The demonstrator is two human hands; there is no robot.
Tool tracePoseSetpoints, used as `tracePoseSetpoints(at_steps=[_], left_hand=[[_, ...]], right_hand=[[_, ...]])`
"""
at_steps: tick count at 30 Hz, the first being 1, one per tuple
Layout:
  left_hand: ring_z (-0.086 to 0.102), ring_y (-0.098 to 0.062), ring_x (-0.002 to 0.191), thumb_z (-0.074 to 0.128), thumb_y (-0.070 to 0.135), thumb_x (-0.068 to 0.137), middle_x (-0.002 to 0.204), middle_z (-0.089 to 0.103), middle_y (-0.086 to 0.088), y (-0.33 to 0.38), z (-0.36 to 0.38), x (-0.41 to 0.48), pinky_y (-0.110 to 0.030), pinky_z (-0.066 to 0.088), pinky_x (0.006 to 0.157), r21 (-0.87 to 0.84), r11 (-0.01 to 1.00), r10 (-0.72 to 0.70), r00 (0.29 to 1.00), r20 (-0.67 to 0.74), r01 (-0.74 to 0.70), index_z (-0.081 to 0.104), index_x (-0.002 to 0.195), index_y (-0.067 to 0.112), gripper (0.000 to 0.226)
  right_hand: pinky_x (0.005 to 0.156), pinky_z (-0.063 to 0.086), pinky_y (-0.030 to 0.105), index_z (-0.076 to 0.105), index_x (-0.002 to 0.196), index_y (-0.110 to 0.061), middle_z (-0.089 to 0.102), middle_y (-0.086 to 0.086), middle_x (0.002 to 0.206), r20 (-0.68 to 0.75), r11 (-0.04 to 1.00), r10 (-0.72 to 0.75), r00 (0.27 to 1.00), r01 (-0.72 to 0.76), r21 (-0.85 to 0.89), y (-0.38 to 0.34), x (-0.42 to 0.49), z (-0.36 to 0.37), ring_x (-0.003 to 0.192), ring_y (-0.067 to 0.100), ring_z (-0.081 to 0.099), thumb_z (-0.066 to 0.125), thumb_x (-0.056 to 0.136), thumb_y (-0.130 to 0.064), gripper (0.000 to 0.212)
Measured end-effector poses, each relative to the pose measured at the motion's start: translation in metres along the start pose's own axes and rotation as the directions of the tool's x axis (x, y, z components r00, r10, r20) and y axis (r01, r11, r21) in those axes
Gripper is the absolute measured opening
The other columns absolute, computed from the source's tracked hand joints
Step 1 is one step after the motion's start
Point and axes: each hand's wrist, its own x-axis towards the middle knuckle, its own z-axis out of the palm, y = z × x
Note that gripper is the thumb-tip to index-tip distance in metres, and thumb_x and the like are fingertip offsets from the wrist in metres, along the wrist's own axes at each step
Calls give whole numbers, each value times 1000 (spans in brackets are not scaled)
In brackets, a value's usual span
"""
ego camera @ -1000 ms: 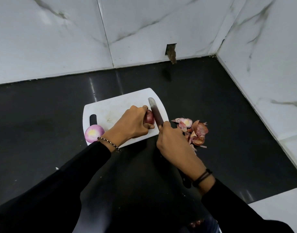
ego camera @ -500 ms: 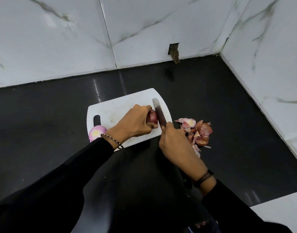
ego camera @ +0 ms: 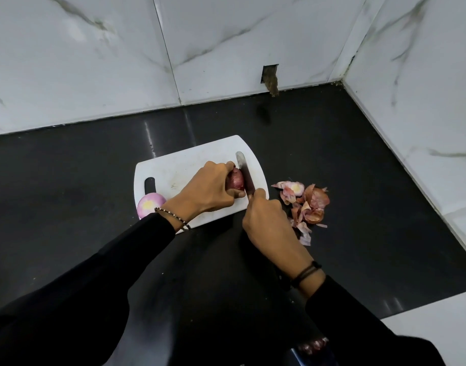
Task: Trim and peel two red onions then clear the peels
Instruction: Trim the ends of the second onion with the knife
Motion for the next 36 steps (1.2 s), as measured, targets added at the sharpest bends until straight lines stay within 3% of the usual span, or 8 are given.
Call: tracePoseSetpoints(at_steps=[5, 10, 13, 18, 22, 28, 32, 36], left_hand=[[59, -25, 82, 75, 35, 85, 98, 69, -13, -1, 1, 2, -38, 54, 79, -4, 1000, -1, 1000, 1, 1, 58, 123, 6, 51], [55, -23, 73, 74, 39, 85, 81, 57, -3, 0, -1, 7, -26, 39, 63, 37, 999, -1, 1000, -11, 1, 62, 112, 6, 44], [46, -12, 63, 75, 39, 84, 77, 52, 2, 2, -3, 11, -18, 31, 55, 67, 998, -1, 999, 37, -2, 62, 114, 7, 45], [51, -16, 73, 74, 40, 86, 85, 56, -1, -1, -1, 12, -26, 41, 68, 92, 995, 21, 997, 71, -28, 59, 125, 9, 52], [47, -15, 77, 73, 41, 87, 87, 57, -2, -4, 2, 14, -26, 38, 70, 85, 996, 22, 998, 54, -27, 57, 128, 10, 54], [51, -17, 80, 72, 43, 86, 99, 67, -12, -1, 4, 15, -32, 48, 74, 109, 994, 14, 998, 66, -21, 57, 130, 9, 57], [47, -15, 70, 74, 40, 85, 80, 53, 0, 3, -1, 17, -27, 36, 65, 136, 990, 27, 998, 63, -35, 60, 122, 9, 50], [48, -17, 79, 73, 42, 86, 90, 60, -6, 5, 0, 13, -27, 37, 70, 150, 988, 31, 997, 75, -42, 54, 134, 9, 61]], right_hand=[[80, 46, 44, 39, 126, -7, 55, 21, 117, -26, 999, 6, 1000, -8, -50, -2, -1, 3, 106, 41, 59, 36, 103, -9, 23], [80, 47, 45, 40, 125, -5, 56, 20, 116, -43, 999, -19, 999, 17, -41, -4, 11, 2, 105, 41, 59, 34, 104, -13, 23], [79, 47, 44, 40, 126, -6, 56, 20, 116, -37, 999, -27, 999, 26, -29, -2, 8, 1, 104, 40, 60, 34, 104, -13, 23], [82, 50, 44, 38, 129, -7, 55, 20, 119, 11, 999, 38, 999, -38, -16, 4, -2, 6, 105, 38, 61, 38, 103, -11, 26], [88, 51, 47, 38, 128, -7, 56, 20, 121, 11, 998, 61, 998, -61, -34, 5, 2, 11, 108, 39, 60, 38, 103, -11, 25], [86, 48, 47, 39, 128, -6, 56, 22, 123, -13, 999, 33, 999, -34, -33, 2, 13, 14, 111, 41, 59, 39, 103, -11, 25], [84, 48, 47, 37, 131, -5, 55, 23, 122, -9, 999, -3, 1000, 2, -38, 7, 11, 12, 107, 41, 60, 36, 104, -11, 28], [84, 49, 45, 35, 133, -6, 54, 22, 123, 22, 999, 35, 999, -34, -42, 11, 4, 15, 110, 39, 59, 38, 103, -9, 30]])
